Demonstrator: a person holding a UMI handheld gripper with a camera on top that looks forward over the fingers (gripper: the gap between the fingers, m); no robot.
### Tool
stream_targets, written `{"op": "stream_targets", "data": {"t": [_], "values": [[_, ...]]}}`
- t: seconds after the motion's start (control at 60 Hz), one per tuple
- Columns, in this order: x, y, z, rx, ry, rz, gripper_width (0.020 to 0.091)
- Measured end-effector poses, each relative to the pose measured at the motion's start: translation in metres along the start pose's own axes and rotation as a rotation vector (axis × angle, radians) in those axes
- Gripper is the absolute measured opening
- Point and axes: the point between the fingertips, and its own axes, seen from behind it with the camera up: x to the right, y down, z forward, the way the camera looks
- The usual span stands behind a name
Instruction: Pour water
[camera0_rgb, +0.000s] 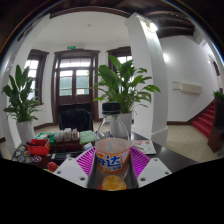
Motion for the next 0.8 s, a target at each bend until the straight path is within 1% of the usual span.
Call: {"op": "stream_targets", "data": {"t": [0.033, 0.05, 0.067, 0.1, 0.117, 0.2, 0.267, 0.517, 0.8], "values": [[0.002, 0.003, -0.001, -0.014, 0.004, 0.0, 0.0561], [0.003, 0.005, -0.002, -0.025, 0.01, 0.0, 0.0634], [0.005, 0.007, -0.004, -0.035, 0.014, 0.0, 0.0654], [0.006, 0.012, -0.007, -0.055, 0.013, -0.003, 0.0768], [0.006, 0.013, -0.009, -0.063, 0.009, -0.006, 0.0803], [0.001, 0.017, -0.022, -0.072, -0.028, -0.008, 0.0815], [-0.002, 0.021, -0.038, -0.08, -0.048, -0.016, 0.0811], [-0.007, 0.052, -0.116, -0.197, -0.096, -0.102, 0.0804], [-0.04, 0.029, -0.192, -0.182, -0.191, -0.118, 0.0801]]}}
